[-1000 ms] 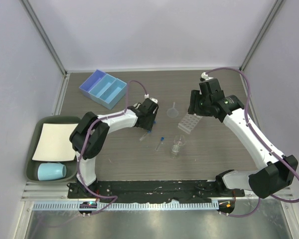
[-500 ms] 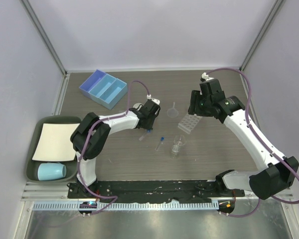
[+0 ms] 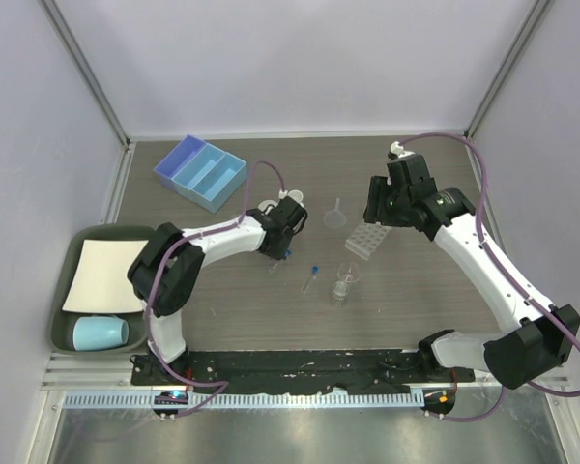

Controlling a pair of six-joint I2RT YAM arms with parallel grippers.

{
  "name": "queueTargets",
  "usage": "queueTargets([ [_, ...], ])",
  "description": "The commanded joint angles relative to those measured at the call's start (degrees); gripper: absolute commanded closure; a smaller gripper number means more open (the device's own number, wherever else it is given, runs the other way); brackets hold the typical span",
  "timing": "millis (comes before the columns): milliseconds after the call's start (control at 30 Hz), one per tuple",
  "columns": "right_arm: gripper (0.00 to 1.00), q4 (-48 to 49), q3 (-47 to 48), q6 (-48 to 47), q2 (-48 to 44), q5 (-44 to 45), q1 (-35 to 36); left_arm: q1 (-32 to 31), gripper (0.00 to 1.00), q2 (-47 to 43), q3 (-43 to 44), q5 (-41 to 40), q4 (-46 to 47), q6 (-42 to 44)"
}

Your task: Organize the chemistry lab equipment

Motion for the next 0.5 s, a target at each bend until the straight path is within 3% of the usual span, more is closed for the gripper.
queueTargets([
  [0,0.42,2.5,-0.4,0.4,-2.5,-0.8,0.5,-0.1,1.00,-8.5,4.2,-0.5,-11.8,1.6],
  [233,0.42,2.0,-1.5,-1.5,-3.0,-4.9,0.7,0.0,1.00,-18.8,6.3,7.3,-19.2,4.0],
  [467,0.43,5.6,-7.3,0.3,-5.4,-30.5,0.7,0.0,1.00,-28.6,2.4,28.5,-19.0,6.8],
])
